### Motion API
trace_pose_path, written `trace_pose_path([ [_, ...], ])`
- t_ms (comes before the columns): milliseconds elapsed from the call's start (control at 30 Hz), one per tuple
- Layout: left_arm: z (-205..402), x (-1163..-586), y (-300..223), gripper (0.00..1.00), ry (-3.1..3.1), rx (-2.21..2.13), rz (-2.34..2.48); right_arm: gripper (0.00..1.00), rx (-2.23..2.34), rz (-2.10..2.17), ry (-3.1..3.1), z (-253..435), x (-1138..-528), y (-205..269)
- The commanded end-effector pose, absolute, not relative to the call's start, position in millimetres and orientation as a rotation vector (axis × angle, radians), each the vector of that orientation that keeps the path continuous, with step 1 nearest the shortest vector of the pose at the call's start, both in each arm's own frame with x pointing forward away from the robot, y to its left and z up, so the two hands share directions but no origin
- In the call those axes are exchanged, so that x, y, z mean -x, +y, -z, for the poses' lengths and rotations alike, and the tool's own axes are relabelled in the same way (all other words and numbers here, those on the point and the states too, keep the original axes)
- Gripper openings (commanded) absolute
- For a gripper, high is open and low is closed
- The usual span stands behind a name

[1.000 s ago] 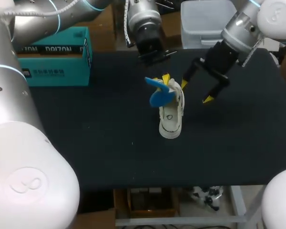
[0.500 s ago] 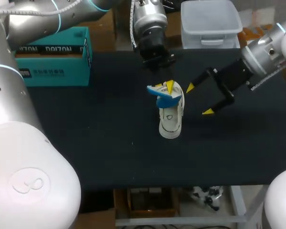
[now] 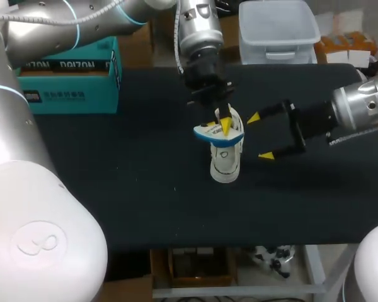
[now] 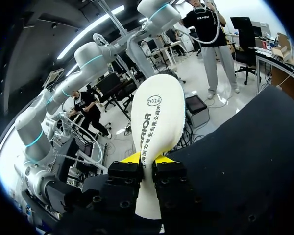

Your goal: Open the shoe tongue, take the insole out of the shoe, put the insole back into the shoe, and pack the shoe into the shoebox

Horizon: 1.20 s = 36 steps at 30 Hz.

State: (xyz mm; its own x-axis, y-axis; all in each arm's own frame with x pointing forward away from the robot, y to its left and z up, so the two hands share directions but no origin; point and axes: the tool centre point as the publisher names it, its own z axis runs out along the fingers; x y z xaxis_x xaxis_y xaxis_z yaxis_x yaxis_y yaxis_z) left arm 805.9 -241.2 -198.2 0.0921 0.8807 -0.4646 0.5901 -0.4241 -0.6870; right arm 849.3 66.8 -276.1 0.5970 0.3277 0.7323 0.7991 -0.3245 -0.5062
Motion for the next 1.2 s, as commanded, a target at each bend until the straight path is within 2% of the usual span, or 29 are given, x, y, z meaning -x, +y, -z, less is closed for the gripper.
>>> trace_pose_path([
  [33, 204, -801, -239, 0.00, -1.467, 2.063, -1.259, 1.00, 1.860, 0.586, -0.884, 277, -860, 66],
  [333, 210, -808, -238, 0.00, -1.470, 2.075, -1.281, 1.00, 1.843, 0.439, -0.795, 273, -872, 75],
  [367, 210, -808, -239, 0.00, -1.475, 2.077, -1.283, 0.95, 1.830, 0.437, -0.791, 274, -872, 76],
  [400, 211, -809, -239, 0.00, -1.479, 2.077, -1.285, 0.82, 1.821, 0.430, -0.782, 275, -873, 78],
  [500, 213, -811, -240, 0.00, -1.493, 2.079, -1.291, 0.69, 1.819, 0.411, -0.765, 277, -872, 81],
  [533, 214, -812, -241, 0.00, -1.507, 2.082, -1.293, 0.52, 1.818, 0.404, -0.755, 278, -872, 83],
  [567, 214, -812, -242, 0.00, -1.511, 2.086, -1.292, 0.49, 1.815, 0.398, -0.750, 279, -871, 85],
  [1067, 219, -812, -253, 0.00, -1.533, 2.116, -1.283, 0.42, 1.816, 0.358, -0.656, 275, -855, 108],
  [1200, 221, -812, -254, 0.00, -1.533, 2.109, -1.285, 0.31, 1.813, 0.359, -0.650, 278, -856, 109],
])
